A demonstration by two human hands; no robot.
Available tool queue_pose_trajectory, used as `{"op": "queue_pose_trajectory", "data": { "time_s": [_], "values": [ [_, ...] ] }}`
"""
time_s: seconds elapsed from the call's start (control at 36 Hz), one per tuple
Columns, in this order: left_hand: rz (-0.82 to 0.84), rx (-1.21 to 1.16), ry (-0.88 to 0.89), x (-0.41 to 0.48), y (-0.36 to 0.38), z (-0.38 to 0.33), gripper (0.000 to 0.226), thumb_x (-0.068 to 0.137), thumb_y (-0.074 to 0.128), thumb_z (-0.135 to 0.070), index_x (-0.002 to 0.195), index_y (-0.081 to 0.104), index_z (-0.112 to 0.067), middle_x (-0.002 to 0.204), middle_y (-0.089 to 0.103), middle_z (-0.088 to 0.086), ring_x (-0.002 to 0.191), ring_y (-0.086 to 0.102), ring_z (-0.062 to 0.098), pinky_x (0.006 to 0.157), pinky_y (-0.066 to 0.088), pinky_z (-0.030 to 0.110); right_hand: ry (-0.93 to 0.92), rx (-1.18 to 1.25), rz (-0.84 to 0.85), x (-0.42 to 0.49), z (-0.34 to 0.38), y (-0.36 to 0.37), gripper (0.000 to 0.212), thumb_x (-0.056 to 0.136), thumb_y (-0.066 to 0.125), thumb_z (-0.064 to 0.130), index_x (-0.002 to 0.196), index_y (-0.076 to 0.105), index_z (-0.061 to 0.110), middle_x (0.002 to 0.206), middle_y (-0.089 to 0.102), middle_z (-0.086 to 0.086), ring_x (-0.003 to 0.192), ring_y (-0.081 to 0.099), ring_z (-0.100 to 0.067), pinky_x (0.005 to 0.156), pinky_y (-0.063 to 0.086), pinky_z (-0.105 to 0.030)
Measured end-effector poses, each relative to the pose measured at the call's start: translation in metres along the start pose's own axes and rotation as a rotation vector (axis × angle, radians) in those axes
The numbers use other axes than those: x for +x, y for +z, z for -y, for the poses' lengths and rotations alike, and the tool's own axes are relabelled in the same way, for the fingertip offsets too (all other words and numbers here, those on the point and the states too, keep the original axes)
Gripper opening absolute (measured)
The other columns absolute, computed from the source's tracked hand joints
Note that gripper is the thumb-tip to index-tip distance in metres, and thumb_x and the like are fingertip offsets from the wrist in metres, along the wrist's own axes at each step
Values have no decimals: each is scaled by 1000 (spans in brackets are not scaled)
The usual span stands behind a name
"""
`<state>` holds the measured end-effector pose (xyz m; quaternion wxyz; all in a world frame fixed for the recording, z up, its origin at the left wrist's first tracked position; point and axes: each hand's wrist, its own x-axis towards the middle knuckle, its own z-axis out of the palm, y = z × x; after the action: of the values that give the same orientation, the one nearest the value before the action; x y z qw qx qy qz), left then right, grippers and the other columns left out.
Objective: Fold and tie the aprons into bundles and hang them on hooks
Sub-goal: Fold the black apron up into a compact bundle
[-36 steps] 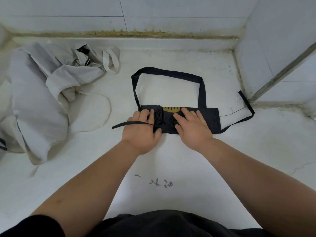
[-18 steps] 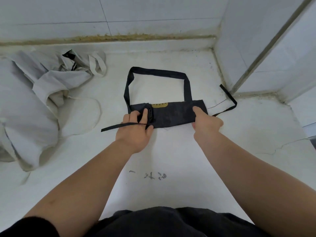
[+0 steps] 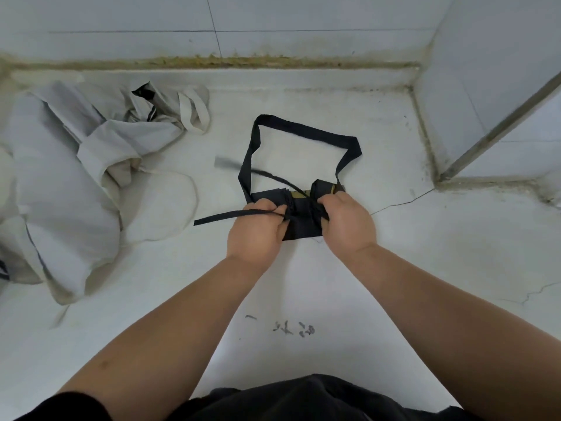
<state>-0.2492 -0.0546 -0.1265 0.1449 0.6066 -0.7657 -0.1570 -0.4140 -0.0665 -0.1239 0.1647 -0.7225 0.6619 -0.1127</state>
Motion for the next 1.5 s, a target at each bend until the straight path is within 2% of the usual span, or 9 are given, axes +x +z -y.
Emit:
{"op": "queue_pose_trajectory", "data": {
  "time_s": [0.11, 0.33, 0.53, 0.78, 0.92, 1.0, 1.11, 1.28, 1.5],
  "values": [
    [-117, 10, 162, -3, 8, 6, 38, 85, 42, -16, 102, 72, 0, 82, 65, 14, 69, 62, 34, 54, 55, 36, -86, 49, 5, -1, -2, 9, 23, 74, 67, -5, 97, 68, -2, 86, 61, -23, 72, 61, -41, 56, 50, -43],
    [-139, 63, 167, 1, 21, -5, 27, 78, 55, -11, 95, 75, -3, 77, 65, 14, 61, 62, 33, 46, 52, 30, -165, 74, 94, 2, -5, 4, 24, 90, 55, 13, 111, 65, 5, 102, 57, -16, 95, 55, -34, 76, 42, -35],
    [11, -117, 73, 2, 6, -10, 49, 85, 36, -44, 100, 73, -15, 91, 63, 5, 84, 60, 23, 63, 47, 29, -146, 236, 203, 9, -8, -7, 21, 88, 54, 19, 104, 68, 18, 76, 49, 4, 78, 45, -15, 65, 29, -20],
    [-45, -507, -155, 5, -4, -20, 13, 88, 66, -17, 85, 78, -14, 89, 73, -3, 87, 63, 9, 78, 47, 23, 33, 518, 409, 20, -1, -25, 16, 94, 54, 20, 87, 66, 14, 62, 47, 8, 57, 42, -5, 48, 32, -9],
    [16, -521, -175, 6, -6, -25, 3, 81, 74, -23, 83, 73, -23, 89, 70, -12, 83, 60, 2, 76, 45, 16, 183, 725, 417, 22, -5, -28, 32, 94, 53, 22, 87, 58, -9, 74, 44, -8, 71, 40, -18, 68, 33, -28],
    [25, -551, -198, 8, -6, -26, 21, 87, 68, -21, 66, 63, -19, 60, 56, -14, 60, 48, 4, 58, 34, 14, 247, 814, 393, 22, -5, -29, 36, 92, 55, 23, 93, 56, -12, 75, 39, -7, 71, 36, -19, 67, 29, -30],
    [39, -814, -400, 12, -10, -32, 26, 92, 61, -21, 67, 53, -16, 63, 48, -8, 60, 39, 6, 58, 31, 18, 279, 888, 391, 20, -3, -29, 24, 92, 57, 23, 86, 65, 2, 66, 44, 1, 63, 38, -11, 59, 30, -23],
    [161, -1004, -576, 24, -19, -26, 14, 93, 58, -25, 83, 60, -16, 85, 70, -8, 83, 51, 13, 78, 39, 29, 278, 1056, 377, 18, -1, -28, 17, 95, 54, 20, 85, 64, 12, 91, 68, 1, 90, 58, -9, 88, 42, -23],
    [139, -948, -705, 32, -19, -36, 20, 91, 59, -23, 73, 67, -21, 51, 57, -16, 73, 52, 12, 76, 43, 25, 459, 1363, 308, 18, -3, -27, 26, 101, 41, 31, 84, 56, 18, 70, 61, 2, 78, 55, -13, 82, 39, -27]
  ]
}}
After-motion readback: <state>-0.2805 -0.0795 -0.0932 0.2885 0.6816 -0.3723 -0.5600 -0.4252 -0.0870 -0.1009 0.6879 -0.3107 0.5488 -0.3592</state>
